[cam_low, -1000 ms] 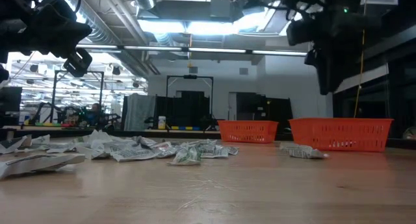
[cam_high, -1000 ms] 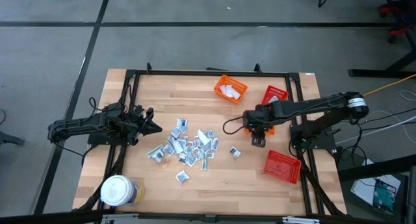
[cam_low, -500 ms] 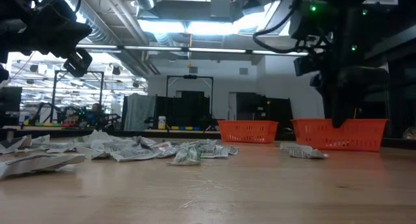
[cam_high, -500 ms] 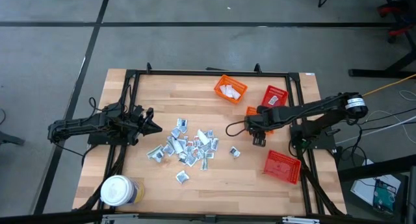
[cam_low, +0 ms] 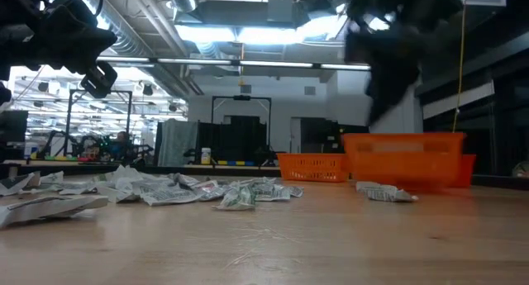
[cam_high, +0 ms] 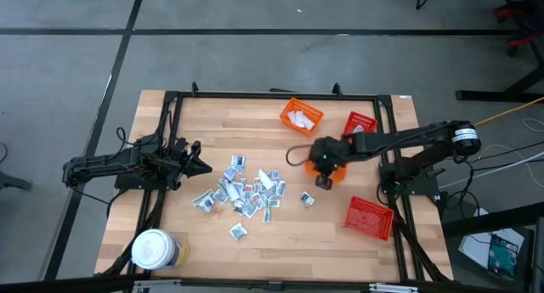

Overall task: Pick & Place First Aid Supplies
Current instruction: Adjust the bottom orange bin

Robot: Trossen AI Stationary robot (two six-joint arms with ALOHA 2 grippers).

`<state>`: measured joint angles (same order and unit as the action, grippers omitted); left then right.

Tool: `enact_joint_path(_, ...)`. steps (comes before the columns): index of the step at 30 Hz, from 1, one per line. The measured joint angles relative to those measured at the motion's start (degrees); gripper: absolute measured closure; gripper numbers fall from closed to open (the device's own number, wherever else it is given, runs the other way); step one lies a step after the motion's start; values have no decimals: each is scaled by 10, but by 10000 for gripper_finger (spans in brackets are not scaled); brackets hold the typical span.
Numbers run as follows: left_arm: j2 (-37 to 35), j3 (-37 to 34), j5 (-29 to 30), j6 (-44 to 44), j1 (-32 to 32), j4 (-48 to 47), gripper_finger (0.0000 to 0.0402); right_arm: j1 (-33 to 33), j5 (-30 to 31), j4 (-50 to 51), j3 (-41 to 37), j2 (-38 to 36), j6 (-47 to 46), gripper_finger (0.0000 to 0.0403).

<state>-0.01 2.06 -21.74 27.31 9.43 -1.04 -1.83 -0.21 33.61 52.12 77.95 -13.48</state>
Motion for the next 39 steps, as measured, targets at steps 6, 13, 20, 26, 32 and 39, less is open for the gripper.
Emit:
enact_joint_path(6,0,0,0,0,0,0,386,-48,-120,-44,68,0,-21,400)
enact_joint_path(13,0,0,0,0,0,0,386,-57,-100,21,103,-1,-9,394)
enact_joint_path(20,0,0,0,0,0,0,386,5,-88,97,102,2,-6,336)
enact_joint_path(26,0,0,0,0,0,0,386,37,-29,99,62,6,-32,253)
enact_joint_path(32,0,0,0,0,0,0,386,59,-8,72,18,28,-41,202)
enact_joint_path(39,0,0,0,0,0,0,386,68,27,44,-2,58,-57,197)
